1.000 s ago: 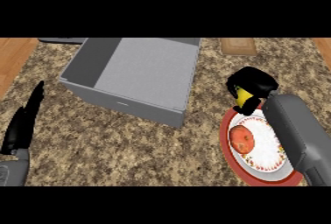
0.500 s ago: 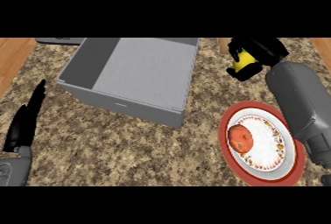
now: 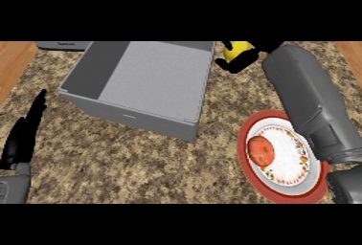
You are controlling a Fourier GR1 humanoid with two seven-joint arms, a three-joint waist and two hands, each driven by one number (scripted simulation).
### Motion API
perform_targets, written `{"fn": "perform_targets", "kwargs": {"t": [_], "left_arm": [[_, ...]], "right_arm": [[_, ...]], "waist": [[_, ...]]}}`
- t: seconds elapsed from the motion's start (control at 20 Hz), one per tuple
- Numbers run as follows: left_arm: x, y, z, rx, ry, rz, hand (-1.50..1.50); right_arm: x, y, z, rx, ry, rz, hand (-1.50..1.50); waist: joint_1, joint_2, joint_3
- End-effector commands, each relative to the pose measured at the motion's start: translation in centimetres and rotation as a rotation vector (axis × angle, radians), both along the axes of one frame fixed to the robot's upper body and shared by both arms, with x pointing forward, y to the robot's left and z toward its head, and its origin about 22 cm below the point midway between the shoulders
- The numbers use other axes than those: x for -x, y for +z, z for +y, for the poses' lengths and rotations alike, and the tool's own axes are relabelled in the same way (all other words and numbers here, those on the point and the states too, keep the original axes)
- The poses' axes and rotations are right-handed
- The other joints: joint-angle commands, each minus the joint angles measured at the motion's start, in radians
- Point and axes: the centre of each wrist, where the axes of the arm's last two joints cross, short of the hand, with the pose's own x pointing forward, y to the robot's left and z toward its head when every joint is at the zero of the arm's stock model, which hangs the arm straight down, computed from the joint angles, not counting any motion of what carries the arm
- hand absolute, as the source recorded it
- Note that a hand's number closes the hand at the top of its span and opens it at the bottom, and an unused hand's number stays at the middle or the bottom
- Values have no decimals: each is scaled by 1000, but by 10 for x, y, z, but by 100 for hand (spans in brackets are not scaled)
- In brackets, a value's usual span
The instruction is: Pick the lemon from the plate and place it in the cardboard box
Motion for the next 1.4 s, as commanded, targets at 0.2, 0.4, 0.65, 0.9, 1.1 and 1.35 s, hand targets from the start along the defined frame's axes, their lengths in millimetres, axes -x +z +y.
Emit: {"fn": "perform_targets", "kwargs": {"t": [0.2,0.4,0.65,0.9,1.1,1.35], "left_arm": [[11,1,10,-11,-4,-7,0],[12,-8,0,2,-21,3,0],[-9,4,-14,4,-56,-9,0],[-19,4,-17,6,-69,-20,0],[-30,17,-29,-8,-114,-46,0],[-42,18,-35,-4,-129,-40,0]], "right_arm": [[2,27,92,-123,79,162,150],[7,35,124,-156,62,210,150],[9,39,142,-181,17,296,150],[9,35,146,-167,-1,323,150],[10,33,150,-153,-65,332,150],[11,11,143,-125,-170,314,150]], "waist": [[4,-5,-1],[7,-2,-1],[52,13,-2],[60,21,-3],[111,29,-4],[122,35,-5]]}}
